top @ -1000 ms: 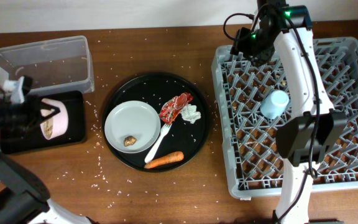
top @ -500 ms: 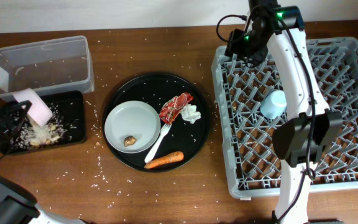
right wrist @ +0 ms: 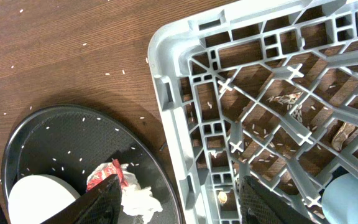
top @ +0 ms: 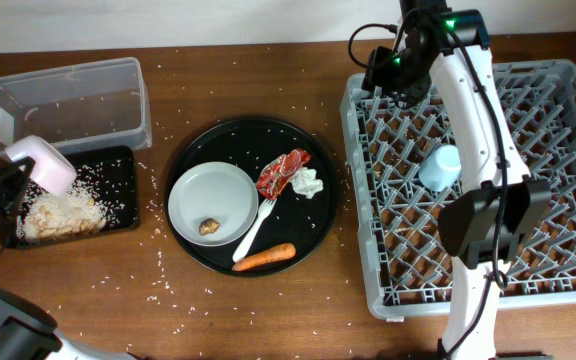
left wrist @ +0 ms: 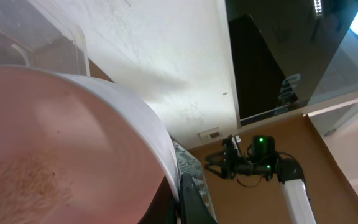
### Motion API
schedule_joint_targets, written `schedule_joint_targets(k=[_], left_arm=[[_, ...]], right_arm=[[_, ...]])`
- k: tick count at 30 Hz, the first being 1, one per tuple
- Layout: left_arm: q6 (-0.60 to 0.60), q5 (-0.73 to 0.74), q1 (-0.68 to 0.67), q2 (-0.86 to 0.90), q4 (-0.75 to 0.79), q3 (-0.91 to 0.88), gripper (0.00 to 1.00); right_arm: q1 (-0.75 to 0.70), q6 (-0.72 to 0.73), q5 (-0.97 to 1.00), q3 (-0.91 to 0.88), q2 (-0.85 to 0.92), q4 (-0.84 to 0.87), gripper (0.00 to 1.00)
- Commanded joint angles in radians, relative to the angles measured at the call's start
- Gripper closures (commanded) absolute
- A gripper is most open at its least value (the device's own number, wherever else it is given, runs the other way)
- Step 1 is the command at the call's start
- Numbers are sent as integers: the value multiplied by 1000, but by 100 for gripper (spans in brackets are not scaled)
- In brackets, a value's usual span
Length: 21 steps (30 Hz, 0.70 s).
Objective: Sort waste into correct bins and load items into the dishwasher rack
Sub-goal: 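Carry the pink bowl left and tip rice onto the black tray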
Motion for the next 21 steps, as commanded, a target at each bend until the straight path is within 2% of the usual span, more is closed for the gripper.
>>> schedule_joint_targets(k=[1, 5, 9, 10, 11, 12, 13, 14, 17, 21], left_arm=[[-41, 36, 20, 4, 19, -6, 100], [-149, 36, 24, 7, 23, -6, 100], [-204, 36, 23, 9, 48, -6, 100], [-188, 30, 23, 10, 101, -6, 100], [-216, -37, 26, 18, 175, -6, 100], [-310, -107, 28, 29, 207, -6, 100], [-335, -86, 27, 39, 208, -6, 100], [-324, 24, 23, 53, 206, -7, 100], [-282, 36, -6, 58, 195, -8, 100], [-283, 36, -39, 58, 197, -7, 100]], right_arm=[[5, -11, 13, 10, -10, 0, 40], [5, -11, 13, 10, -10, 0, 40], [5, -11, 13, 10, -10, -1, 40], [5, -11, 13, 10, -10, -1, 40], [5, -11, 13, 10, -10, 1, 40], [5, -11, 14, 10, -10, 1, 40], [5, -11, 16, 10, -10, -1, 40], [5, -19, 16, 10, -10, -4, 39], [5, -26, 16, 10, -10, -3, 40], [5, -30, 17, 10, -10, -3, 40]])
